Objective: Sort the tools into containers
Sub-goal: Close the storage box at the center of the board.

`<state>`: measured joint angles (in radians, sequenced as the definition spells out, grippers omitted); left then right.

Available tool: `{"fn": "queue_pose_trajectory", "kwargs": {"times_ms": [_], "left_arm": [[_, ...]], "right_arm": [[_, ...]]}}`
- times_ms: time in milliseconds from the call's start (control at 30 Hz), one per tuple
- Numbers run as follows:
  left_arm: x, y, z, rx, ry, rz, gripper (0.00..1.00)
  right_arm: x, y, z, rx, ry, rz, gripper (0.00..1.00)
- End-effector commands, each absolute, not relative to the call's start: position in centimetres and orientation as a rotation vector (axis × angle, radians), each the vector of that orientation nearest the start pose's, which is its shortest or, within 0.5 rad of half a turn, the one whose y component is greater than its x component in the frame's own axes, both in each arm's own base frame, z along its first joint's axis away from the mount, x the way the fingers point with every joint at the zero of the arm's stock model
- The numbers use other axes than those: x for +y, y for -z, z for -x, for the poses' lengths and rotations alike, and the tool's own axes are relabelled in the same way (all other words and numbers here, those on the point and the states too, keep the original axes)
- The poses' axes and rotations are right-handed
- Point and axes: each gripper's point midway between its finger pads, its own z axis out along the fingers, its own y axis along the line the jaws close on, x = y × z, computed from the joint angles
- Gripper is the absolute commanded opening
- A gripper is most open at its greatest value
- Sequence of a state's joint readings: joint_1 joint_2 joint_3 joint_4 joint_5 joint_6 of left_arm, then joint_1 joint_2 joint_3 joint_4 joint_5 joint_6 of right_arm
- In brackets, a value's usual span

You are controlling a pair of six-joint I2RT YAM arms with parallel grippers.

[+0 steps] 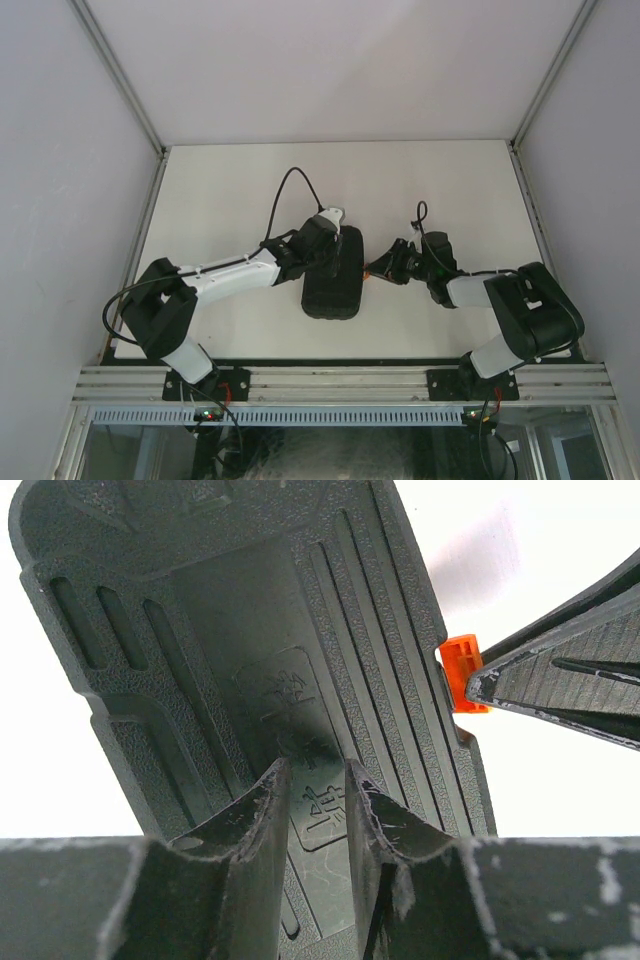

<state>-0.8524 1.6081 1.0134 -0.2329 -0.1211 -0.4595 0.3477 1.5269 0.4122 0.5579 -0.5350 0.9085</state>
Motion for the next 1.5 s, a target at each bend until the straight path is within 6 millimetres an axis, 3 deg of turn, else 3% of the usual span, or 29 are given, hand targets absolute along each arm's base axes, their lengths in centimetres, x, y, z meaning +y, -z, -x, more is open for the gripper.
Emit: {"fn": "queue_pose_trajectory", "kwargs": {"times_ms": [0,400,667,1000,1233,1467], "left_arm": [[-28.6,-2.2,-21.2,2.678,0.416,-0.54,0.32],[-28.6,-2.2,-21.2,2.679,0.42,-0.543,0.31],[-28.6,-2.2,-21.1,2.679,0.419,-0.541,0.31],[-28.7,-2.2,-21.2,2.681,0.422,-0.546,0.31],[-29.0,-2.2,-21.2,2.681,0.426,-0.554,0.31],[-29.3,-2.2,-21.1,2.683,0.431,-0.555,0.31]], "right_arm": [[23.0,-6.3,-28.0,2.26,-1.293,-0.266,0.25],[22.8,-4.8,-27.9,2.299,-1.245,-0.273,0.25],[21.6,-4.3,-28.1,2.319,-1.126,-0.294,0.1],[20.4,-7.4,-28.2,2.243,-1.046,-0.25,0.07],[21.9,-9.7,-28.1,2.203,-1.106,-0.163,0.08],[23.6,-11.5,-28.1,2.169,-1.153,-0.105,0.17]]}}
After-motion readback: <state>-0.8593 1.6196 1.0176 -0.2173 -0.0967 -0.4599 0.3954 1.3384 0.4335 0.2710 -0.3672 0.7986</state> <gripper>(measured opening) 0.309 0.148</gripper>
